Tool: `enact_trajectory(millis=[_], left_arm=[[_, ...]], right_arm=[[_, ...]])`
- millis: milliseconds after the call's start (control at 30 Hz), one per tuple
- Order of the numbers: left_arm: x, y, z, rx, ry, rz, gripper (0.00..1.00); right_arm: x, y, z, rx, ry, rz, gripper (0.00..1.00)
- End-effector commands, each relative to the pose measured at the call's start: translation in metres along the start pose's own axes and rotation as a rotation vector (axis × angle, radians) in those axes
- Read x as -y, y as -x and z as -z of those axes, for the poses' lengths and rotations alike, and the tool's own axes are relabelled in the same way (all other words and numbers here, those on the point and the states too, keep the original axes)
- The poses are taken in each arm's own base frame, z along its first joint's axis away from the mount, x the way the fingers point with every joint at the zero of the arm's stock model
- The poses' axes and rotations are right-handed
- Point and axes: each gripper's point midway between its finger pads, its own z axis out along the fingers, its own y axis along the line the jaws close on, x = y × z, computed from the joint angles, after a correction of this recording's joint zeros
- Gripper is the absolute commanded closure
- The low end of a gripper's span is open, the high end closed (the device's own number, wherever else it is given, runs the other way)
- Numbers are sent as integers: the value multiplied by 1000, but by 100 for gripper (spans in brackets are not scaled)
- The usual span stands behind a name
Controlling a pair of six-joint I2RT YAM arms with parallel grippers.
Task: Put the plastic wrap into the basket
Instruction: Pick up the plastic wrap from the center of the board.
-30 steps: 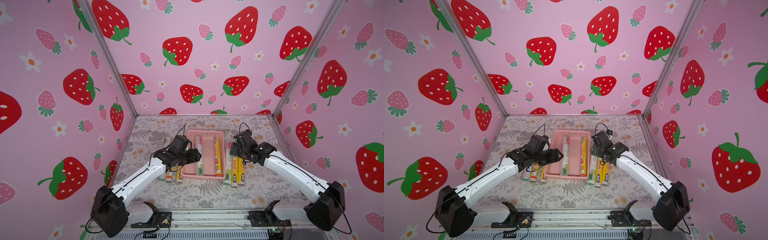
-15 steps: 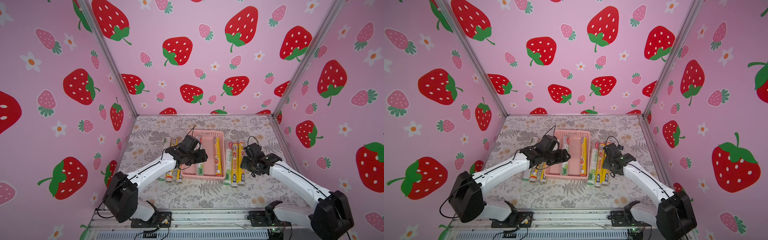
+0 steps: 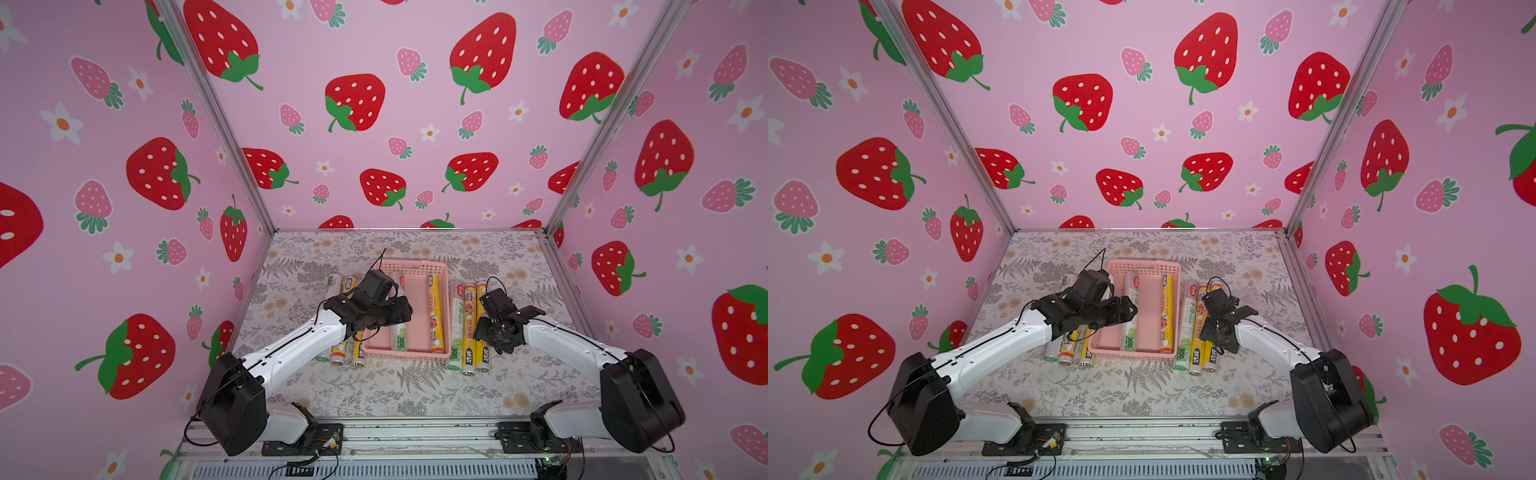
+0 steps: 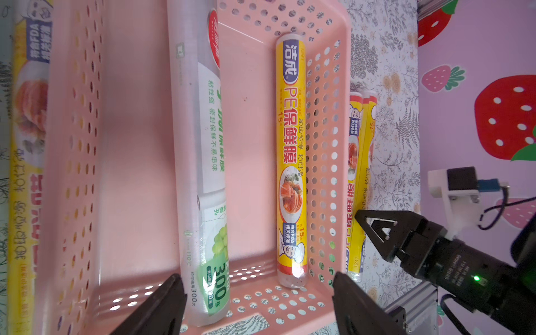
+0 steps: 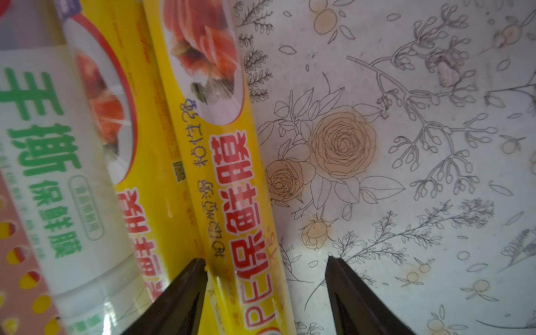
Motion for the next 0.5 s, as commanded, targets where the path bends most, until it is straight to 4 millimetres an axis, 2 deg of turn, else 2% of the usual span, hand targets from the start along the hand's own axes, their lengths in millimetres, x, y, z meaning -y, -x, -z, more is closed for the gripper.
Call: enact_trajectory(millis=[0, 267, 467], left_arm=[[-6, -6, 3, -10, 24, -13, 15], [3, -5, 3, -26, 4, -28, 15], [6, -4, 4, -16, 13, -37, 15]], right_arm=[[12, -5, -8, -11, -32, -47, 30], [24, -10, -14, -26, -19, -73, 32], [23, -11, -24, -61, -20, -61, 37]])
